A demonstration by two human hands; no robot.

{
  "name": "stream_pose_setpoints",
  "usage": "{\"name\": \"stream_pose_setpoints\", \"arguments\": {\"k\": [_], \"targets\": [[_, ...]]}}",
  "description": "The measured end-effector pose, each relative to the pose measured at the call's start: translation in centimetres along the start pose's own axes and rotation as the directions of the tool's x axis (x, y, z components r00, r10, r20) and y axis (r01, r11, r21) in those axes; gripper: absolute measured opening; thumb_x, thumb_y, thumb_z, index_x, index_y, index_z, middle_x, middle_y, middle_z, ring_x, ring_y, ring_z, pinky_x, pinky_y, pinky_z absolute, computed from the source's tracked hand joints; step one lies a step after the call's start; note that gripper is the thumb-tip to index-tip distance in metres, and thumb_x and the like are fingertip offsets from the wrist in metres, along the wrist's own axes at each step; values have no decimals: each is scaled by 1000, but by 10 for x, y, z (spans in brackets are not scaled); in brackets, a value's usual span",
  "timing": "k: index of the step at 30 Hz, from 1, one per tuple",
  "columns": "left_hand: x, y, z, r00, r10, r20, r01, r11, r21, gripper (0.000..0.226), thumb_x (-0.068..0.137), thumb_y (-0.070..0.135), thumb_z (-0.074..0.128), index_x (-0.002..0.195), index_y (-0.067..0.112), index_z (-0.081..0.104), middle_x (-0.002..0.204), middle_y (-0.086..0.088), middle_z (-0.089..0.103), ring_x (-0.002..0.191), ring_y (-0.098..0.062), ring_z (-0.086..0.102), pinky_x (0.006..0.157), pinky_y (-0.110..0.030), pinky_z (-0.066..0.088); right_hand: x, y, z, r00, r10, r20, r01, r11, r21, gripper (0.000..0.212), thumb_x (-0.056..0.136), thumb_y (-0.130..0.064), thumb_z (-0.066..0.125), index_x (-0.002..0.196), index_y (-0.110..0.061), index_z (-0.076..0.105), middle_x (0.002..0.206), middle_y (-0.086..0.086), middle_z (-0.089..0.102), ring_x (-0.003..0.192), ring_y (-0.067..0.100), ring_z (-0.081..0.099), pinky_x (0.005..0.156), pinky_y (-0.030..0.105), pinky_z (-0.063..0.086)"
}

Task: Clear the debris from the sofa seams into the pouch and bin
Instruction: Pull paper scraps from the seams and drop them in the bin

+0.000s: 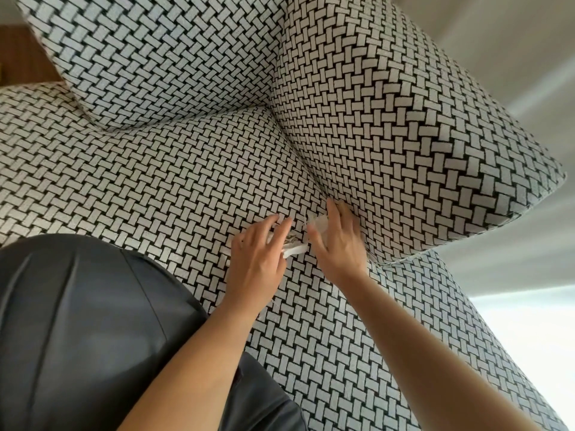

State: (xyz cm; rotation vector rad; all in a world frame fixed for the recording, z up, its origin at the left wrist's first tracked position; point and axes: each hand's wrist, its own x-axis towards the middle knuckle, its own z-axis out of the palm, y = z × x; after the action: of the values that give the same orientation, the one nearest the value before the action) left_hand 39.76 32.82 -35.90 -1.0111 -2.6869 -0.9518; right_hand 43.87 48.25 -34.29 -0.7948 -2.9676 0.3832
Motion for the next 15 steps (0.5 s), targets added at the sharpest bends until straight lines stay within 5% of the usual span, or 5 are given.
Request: {"name": "stream_pose_setpoints", "arguments": {"k": [5,10,15], "targets": [[3,2,0,996,-37,87,36,999,23,56,78,30,48,131,16,36,129,-10,51,112,-25,52,92,-47,44,7,-3,16,998,-28,-51,23,995,-99,68,84,-64,31,133,-18,41,136,12,44,121,31,43,88,46,46],[4,3,4,988,-77,137,61,991,119,63,82,52,39,131,12,39,127,-10,53,113,-24,52,94,-47,43,9,-3,17,967,-132,-218,129,991,-28,36,88,-40,50,103,-8,58,104,14,59,98,34,53,75,44,48],[7,-6,3,988,-93,121,79,990,118,43,82,35,59,114,7,58,101,-12,59,93,-27,57,83,-42,48,11,-6,17,936,-220,-276,229,973,1,15,87,-18,53,83,-6,61,81,9,64,81,28,57,70,39,47]]}}
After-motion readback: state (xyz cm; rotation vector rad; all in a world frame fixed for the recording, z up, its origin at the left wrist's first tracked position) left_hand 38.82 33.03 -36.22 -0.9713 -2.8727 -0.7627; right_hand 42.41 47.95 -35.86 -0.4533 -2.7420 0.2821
